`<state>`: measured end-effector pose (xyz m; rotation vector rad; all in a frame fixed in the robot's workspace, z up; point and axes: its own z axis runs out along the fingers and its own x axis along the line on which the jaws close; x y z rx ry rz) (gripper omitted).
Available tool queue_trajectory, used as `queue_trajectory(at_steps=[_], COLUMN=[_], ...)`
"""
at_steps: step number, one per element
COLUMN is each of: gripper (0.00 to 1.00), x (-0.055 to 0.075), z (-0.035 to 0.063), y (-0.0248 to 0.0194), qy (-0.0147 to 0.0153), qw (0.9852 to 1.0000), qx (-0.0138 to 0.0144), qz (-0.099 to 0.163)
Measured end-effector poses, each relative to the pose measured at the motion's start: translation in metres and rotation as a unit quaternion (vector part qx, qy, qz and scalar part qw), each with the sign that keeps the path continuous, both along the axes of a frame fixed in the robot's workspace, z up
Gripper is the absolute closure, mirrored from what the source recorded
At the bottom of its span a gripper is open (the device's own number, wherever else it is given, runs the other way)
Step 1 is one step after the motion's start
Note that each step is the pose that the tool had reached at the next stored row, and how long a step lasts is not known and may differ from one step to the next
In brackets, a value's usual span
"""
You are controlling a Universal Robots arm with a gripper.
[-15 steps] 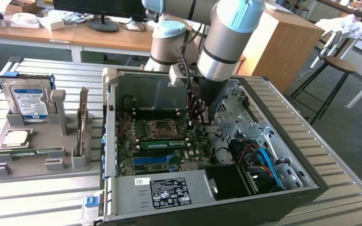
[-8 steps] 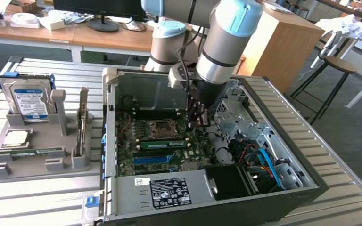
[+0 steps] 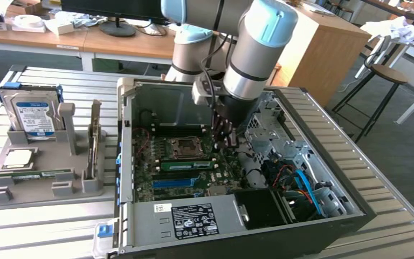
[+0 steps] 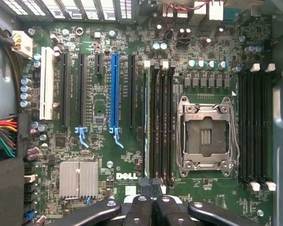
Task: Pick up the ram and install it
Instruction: 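Press down the ram until it locks into place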
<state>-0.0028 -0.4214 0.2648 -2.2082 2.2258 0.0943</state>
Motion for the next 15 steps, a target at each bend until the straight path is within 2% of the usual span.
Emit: queue_trajectory(at_steps=[15], gripper=[0.90], x=[0.000], z=[-0.0124], y=[0.0000], qy=[0.0000], qw=[1.0000], qx=[-0.0001], qz=[0.000])
